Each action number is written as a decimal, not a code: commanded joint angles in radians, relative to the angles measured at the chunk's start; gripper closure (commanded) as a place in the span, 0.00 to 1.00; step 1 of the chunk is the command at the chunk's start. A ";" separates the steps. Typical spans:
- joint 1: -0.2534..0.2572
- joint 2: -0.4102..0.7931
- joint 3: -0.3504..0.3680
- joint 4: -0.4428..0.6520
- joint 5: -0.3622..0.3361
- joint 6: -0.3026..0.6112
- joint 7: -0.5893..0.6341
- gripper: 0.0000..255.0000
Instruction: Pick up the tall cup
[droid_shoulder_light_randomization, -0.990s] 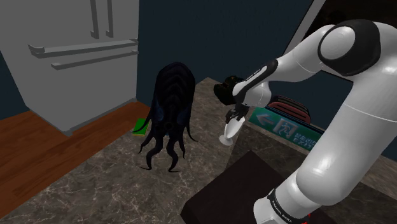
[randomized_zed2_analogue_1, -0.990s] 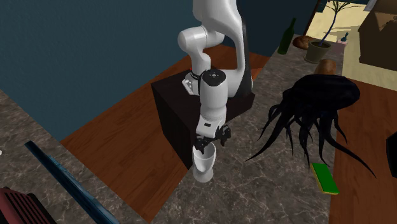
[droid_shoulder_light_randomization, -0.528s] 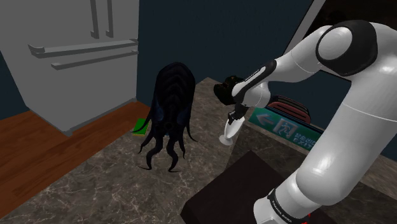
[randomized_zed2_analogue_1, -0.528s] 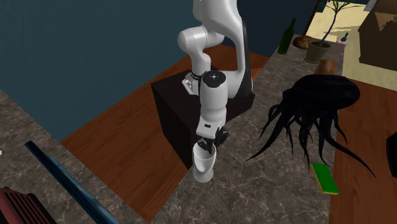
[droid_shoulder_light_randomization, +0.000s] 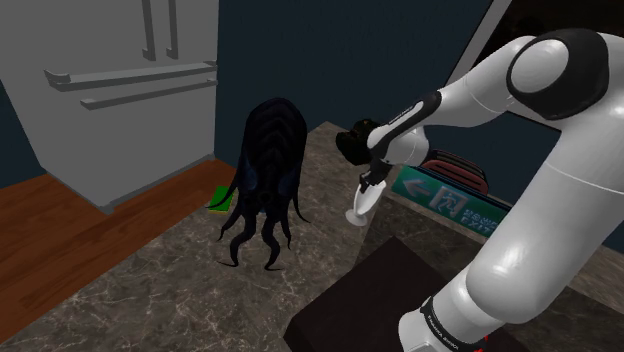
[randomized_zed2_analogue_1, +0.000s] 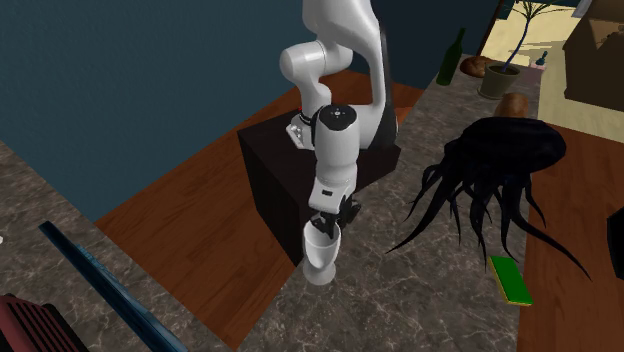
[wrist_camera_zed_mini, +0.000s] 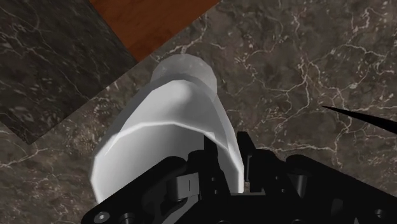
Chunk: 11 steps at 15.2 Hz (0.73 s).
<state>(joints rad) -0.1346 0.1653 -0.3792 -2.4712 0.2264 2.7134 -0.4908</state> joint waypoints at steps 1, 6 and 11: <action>0.006 -0.028 -0.013 0.000 -0.030 -0.024 0.020 1.00; 0.015 -0.097 -0.033 0.004 -0.101 -0.089 0.073 1.00; 0.017 -0.160 -0.041 0.016 -0.159 -0.157 0.116 1.00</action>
<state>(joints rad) -0.1174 0.0210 -0.4181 -2.4560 0.0811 2.5705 -0.3841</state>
